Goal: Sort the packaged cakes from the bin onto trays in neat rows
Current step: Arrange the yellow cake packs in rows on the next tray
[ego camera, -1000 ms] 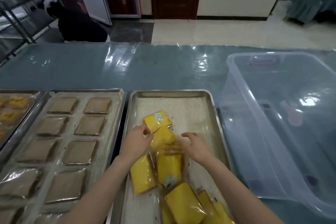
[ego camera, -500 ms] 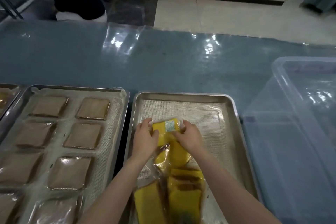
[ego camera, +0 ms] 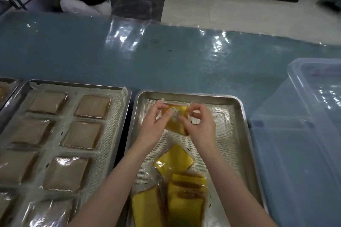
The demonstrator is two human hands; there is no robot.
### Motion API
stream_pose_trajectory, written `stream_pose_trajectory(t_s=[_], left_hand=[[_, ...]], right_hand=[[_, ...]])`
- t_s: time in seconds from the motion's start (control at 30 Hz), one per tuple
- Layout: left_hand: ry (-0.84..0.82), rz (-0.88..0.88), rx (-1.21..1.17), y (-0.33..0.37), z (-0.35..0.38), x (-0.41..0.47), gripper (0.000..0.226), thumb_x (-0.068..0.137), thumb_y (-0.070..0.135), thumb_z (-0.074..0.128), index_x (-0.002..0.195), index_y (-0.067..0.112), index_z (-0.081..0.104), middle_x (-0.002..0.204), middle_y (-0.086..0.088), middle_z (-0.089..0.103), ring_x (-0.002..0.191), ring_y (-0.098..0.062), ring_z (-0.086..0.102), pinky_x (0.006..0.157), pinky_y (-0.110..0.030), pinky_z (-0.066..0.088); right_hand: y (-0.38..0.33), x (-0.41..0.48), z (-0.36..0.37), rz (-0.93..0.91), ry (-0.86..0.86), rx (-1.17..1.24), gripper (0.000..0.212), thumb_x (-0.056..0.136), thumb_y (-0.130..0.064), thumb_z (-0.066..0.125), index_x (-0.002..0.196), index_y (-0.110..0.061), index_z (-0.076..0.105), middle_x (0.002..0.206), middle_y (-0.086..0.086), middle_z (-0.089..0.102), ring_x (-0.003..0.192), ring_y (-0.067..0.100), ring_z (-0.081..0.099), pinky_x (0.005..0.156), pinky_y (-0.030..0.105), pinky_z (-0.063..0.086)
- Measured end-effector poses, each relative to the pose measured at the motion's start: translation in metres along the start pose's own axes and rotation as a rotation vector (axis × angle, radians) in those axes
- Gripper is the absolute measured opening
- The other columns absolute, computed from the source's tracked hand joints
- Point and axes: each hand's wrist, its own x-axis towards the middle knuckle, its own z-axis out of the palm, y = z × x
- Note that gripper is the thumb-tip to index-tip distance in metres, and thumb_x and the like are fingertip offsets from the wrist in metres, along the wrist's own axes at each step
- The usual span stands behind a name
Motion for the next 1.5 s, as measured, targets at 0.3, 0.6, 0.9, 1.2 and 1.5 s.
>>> stream_pose_trajectory(t_s=[0.3, 0.6, 0.9, 1.2, 1.5], left_hand=[[0.053, -0.045, -0.044, -0.016, -0.013, -0.007, 0.044, 0.079, 0.051, 0.070, 0.121, 0.038, 0.061, 0.125, 0.002, 0.053, 0.109, -0.020, 0.061, 0.086, -0.039, 0.055], [0.280, -0.105, -0.226, -0.011, -0.020, -0.001, 0.012, 0.096, 0.036, 0.053, 0.107, 0.034, 0.048, 0.106, 0.002, 0.065, 0.094, -0.019, 0.067, 0.073, -0.037, 0.058], [0.276, 0.003, 0.247, -0.043, -0.014, 0.009, 0.035, 0.098, 0.025, 0.053, 0.132, 0.018, 0.055, 0.125, 0.004, 0.048, 0.109, -0.005, 0.054, 0.083, -0.011, 0.044], [0.092, 0.042, 0.553, -0.058, -0.010, 0.007, 0.046, 0.098, 0.015, 0.052, 0.142, 0.011, 0.044, 0.151, -0.005, 0.039, 0.138, -0.019, 0.037, 0.113, -0.034, 0.035], [0.183, 0.093, 0.532, -0.052, -0.010, -0.044, 0.032, 0.087, 0.017, 0.068, 0.118, 0.017, 0.064, 0.111, 0.006, 0.055, 0.098, -0.008, 0.057, 0.090, -0.021, 0.048]], right_hand=[[0.012, -0.009, 0.006, 0.061, -0.398, 0.195, 0.038, 0.082, 0.013, 0.054, 0.105, -0.016, 0.057, 0.134, -0.019, 0.054, 0.121, 0.002, 0.055, 0.097, 0.028, 0.049], [0.031, 0.003, 0.025, 0.305, -0.149, 0.049, 0.045, 0.084, -0.023, 0.073, 0.122, -0.031, 0.050, 0.118, -0.006, 0.061, 0.108, 0.015, 0.060, 0.093, 0.039, 0.053], [0.050, 0.010, 0.040, 0.200, 0.039, -0.120, 0.045, 0.084, -0.011, 0.072, 0.124, -0.025, 0.058, 0.121, -0.007, 0.058, 0.103, 0.008, 0.058, 0.091, 0.029, 0.053], [0.058, 0.015, 0.039, 0.166, -0.215, -0.272, 0.055, 0.089, -0.008, 0.063, 0.140, -0.019, 0.047, 0.134, -0.001, 0.055, 0.122, 0.018, 0.052, 0.104, 0.035, 0.044], [0.064, -0.012, -0.016, 0.183, -0.363, -0.590, 0.041, 0.085, -0.042, 0.068, 0.120, -0.021, 0.064, 0.112, 0.000, 0.066, 0.100, 0.015, 0.061, 0.090, 0.034, 0.052]])
